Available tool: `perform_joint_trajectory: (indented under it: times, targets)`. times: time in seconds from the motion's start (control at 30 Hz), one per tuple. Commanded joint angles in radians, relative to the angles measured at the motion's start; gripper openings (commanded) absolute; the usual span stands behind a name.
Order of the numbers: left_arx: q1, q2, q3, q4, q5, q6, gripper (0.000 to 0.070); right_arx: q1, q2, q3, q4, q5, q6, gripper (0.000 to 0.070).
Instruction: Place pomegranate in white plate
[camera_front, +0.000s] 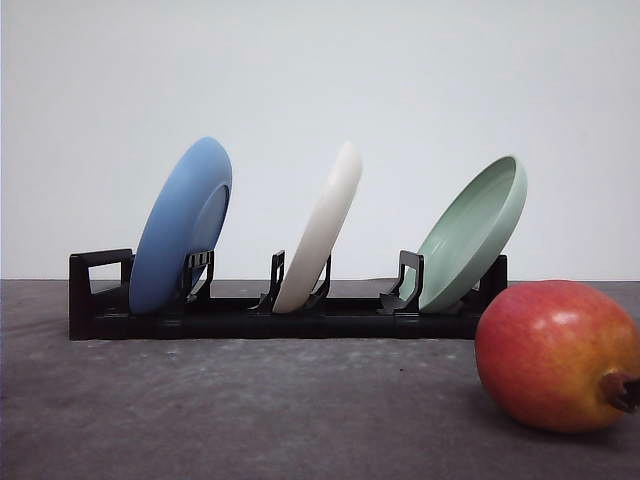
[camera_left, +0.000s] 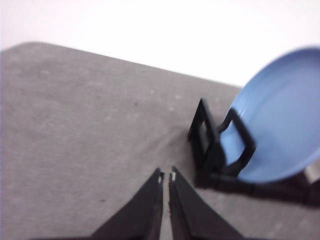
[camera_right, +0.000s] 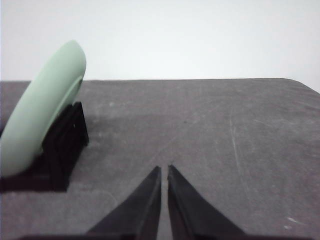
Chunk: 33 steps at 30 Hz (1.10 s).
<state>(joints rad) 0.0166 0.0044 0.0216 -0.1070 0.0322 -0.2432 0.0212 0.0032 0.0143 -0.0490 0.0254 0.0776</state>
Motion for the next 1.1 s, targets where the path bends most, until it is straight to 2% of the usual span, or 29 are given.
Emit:
perform_joint_trajectory:
  times: [0.0,0.07,0.13,0.23,0.33,0.4,0.5,0.7,0.87,1.07]
  targets:
    - [0.000,-0.001,-0.010,0.039,0.005,-0.155,0.0000,0.003,0.000,-0.003,0.034,0.001,0.090,0.0022]
    - [0.000,-0.001,-0.010,0.080,0.005,-0.229,0.0000,0.003,0.000,-0.003,0.070,0.000,0.158,0.0022]
    - [0.000,-0.001,-0.009,0.129,0.005,-0.266,0.0000,0.003,0.000,0.001,0.108,0.000,0.205,0.0011]
    - [0.000,-0.001,0.006,0.183,0.013,-0.271,0.0000,0.003,0.000,0.024,0.121,0.001,0.246,0.0010]
    - [0.000,0.000,0.060,0.154,0.013,-0.276,0.0003,0.003,0.000,0.071,0.061,0.000,0.278,0.0009]
    - [0.000,0.004,0.116,0.086,0.010,-0.274,0.0003,0.003,0.001,0.113,-0.006,0.001,0.306,0.0007]
    - [0.000,0.035,0.228,-0.087,-0.018,-0.270,0.0003,0.003,0.016,0.193,-0.130,0.000,0.332,0.0007]
    - [0.000,0.157,0.438,-0.372,-0.003,-0.201,0.0003,0.003,0.106,0.378,-0.375,-0.040,0.333,0.0007]
    - [0.000,0.271,0.558,-0.501,0.054,-0.108,0.0003,0.003,0.222,0.496,-0.507,-0.136,0.305,0.0007]
    - [0.000,0.400,0.628,-0.586,0.159,-0.085,0.0003,0.003,0.353,0.537,-0.530,-0.268,0.253,0.0007]
